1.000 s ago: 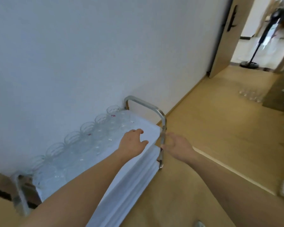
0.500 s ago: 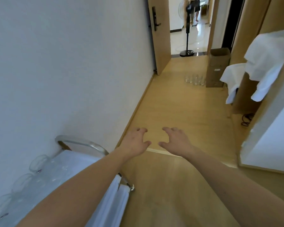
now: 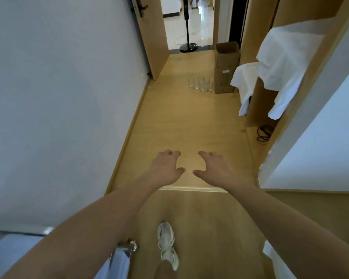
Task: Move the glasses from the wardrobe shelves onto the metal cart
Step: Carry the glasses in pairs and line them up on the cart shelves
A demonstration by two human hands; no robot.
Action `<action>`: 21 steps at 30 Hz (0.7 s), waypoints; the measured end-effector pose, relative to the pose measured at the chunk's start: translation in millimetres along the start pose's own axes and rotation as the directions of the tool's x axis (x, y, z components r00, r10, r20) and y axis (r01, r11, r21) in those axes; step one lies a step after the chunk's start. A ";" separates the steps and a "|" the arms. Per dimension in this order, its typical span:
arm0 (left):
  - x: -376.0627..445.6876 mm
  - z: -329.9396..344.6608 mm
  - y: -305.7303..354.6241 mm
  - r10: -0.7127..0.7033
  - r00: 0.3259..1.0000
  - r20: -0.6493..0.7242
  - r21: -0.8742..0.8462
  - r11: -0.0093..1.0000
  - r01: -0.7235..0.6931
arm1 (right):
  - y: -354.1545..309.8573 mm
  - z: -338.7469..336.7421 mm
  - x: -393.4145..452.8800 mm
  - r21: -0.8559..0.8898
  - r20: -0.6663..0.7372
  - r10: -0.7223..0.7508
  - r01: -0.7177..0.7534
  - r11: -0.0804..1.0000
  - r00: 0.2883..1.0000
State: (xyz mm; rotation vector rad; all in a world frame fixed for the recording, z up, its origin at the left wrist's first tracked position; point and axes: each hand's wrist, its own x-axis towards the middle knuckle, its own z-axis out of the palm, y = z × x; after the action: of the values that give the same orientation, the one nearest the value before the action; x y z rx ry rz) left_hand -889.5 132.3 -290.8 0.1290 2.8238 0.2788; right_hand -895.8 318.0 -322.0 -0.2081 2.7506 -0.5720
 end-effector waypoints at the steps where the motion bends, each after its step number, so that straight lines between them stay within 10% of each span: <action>1: 16.4 -3.5 -0.7 0.019 1.000 -0.006 0.001 1.000 -0.019 | 0.3 -5.6 11.1 -0.007 -0.006 0.012 -0.012 1.000 1.000; 21: 337.4 -163.0 -93.8 0.169 0.980 -0.108 -0.156 0.970 -0.185 | -73.4 -132.1 295.8 -0.034 -0.130 0.174 -0.180 0.983 0.976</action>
State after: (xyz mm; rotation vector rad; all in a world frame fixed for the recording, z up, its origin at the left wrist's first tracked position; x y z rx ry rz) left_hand -1265.4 51.3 -253.9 0.3409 2.8700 0.5721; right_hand -1212.4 238.4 -260.7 0.0661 2.8679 -0.4898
